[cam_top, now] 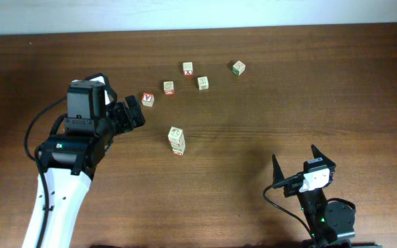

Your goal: Rotate 5 blocks

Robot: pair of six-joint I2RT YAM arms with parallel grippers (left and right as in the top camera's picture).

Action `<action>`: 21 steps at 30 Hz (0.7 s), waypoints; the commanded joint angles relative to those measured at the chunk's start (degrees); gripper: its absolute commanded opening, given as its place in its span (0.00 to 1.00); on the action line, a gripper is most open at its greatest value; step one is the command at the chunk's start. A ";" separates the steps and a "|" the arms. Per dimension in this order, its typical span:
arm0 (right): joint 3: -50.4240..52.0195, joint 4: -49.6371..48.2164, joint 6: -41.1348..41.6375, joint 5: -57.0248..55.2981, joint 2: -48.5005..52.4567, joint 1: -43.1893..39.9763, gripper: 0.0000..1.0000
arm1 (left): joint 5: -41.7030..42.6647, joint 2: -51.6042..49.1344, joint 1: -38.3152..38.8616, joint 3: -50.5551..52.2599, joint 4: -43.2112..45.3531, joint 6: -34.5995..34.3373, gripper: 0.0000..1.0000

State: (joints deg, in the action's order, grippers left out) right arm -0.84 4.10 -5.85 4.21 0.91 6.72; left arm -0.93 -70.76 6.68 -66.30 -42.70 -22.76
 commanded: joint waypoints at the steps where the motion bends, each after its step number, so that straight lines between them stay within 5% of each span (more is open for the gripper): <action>1: 0.52 0.00 0.09 0.52 -0.70 -0.37 0.98 | -0.35 0.74 -0.07 -0.70 -0.33 0.52 0.99; 7: 0.52 0.00 0.09 0.52 -0.70 -0.37 0.99 | -3.17 7.32 -1.86 2.54 3.10 2.45 0.99; 15: 0.52 0.00 0.11 0.52 -0.70 -0.37 0.99 | 3.76 31.15 -10.23 38.21 35.04 13.79 0.99; 21: 0.52 0.00 0.09 0.52 -0.70 -0.37 0.98 | 3.72 41.83 -10.23 49.20 39.08 24.59 0.99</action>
State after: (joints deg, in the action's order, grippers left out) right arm -0.84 4.12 -5.85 4.21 0.67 6.72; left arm 1.58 -32.64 -3.25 -20.36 -4.05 -6.02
